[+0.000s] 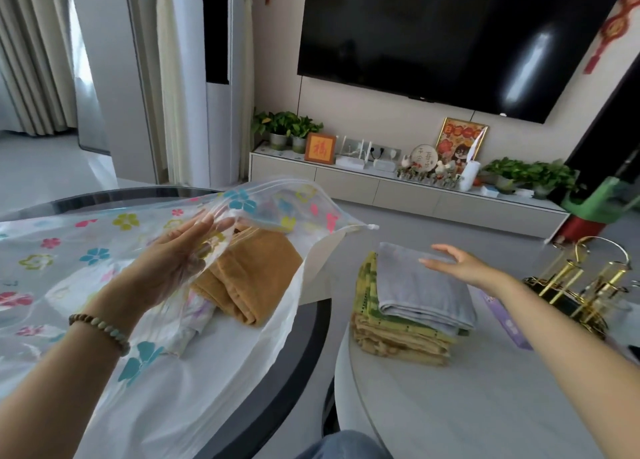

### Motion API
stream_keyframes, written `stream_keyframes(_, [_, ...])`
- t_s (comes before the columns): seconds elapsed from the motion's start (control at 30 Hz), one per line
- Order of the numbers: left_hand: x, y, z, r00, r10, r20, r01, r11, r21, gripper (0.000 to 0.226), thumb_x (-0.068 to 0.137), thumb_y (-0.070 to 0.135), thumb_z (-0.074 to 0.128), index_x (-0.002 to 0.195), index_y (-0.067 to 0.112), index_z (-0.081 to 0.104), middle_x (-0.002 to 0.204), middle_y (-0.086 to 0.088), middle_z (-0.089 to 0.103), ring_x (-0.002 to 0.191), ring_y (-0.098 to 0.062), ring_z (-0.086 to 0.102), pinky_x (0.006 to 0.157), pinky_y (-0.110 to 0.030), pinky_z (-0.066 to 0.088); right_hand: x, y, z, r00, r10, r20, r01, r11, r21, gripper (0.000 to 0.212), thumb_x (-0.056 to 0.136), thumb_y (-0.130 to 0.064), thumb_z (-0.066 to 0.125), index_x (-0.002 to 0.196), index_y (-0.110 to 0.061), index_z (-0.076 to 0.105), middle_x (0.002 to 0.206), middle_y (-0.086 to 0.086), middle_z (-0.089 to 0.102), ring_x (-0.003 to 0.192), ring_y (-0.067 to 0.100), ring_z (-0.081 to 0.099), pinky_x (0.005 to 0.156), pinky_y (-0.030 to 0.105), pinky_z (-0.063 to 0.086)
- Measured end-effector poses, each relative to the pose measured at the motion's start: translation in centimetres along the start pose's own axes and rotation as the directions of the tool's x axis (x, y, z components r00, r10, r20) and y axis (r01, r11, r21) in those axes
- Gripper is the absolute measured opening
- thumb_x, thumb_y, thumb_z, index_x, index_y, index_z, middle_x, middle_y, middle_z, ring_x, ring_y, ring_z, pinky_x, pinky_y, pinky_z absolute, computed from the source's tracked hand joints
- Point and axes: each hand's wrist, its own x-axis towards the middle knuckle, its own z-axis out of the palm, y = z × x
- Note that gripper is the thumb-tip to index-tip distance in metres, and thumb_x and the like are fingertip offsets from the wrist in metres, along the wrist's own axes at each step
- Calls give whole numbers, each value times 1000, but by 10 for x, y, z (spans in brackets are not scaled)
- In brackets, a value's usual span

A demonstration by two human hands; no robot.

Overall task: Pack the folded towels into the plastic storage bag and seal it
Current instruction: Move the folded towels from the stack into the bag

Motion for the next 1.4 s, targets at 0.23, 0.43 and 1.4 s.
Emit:
stream_keyframes(0.23, [10, -6, 1, 1000, -6, -6, 6, 999, -48, 32, 92, 25, 44, 118, 9, 56, 61, 4, 68, 41, -3, 58, 34, -9, 41, 41, -9, 13, 987, 41, 155, -10, 980, -198, 96, 65, -68, 66, 144, -27, 30, 151, 1, 33, 135, 22, 37, 104, 35, 34])
stream_keyframes(0.43, [15, -15, -6, 999, -24, -24, 23, 1000, -19, 37, 84, 29, 52, 114, 9, 59, 61, 5, 66, 38, -1, 46, 33, -8, 38, 57, -12, 13, 991, 43, 130, 18, 900, -437, 104, 56, -77, 65, 142, -27, 35, 146, 4, 37, 136, 27, 32, 113, 44, 28])
stream_keyframes(1.4, [-36, 50, -31, 982, 100, 162, -135, 966, 219, 33, 90, 25, 53, 120, 24, 63, 111, 9, 70, 66, 1, 60, 52, -12, 46, -94, -217, 174, 854, -222, 471, 21, 919, 394, 63, 61, -47, 84, 109, -13, 62, 102, 5, 73, 88, 18, 72, 75, 30, 59])
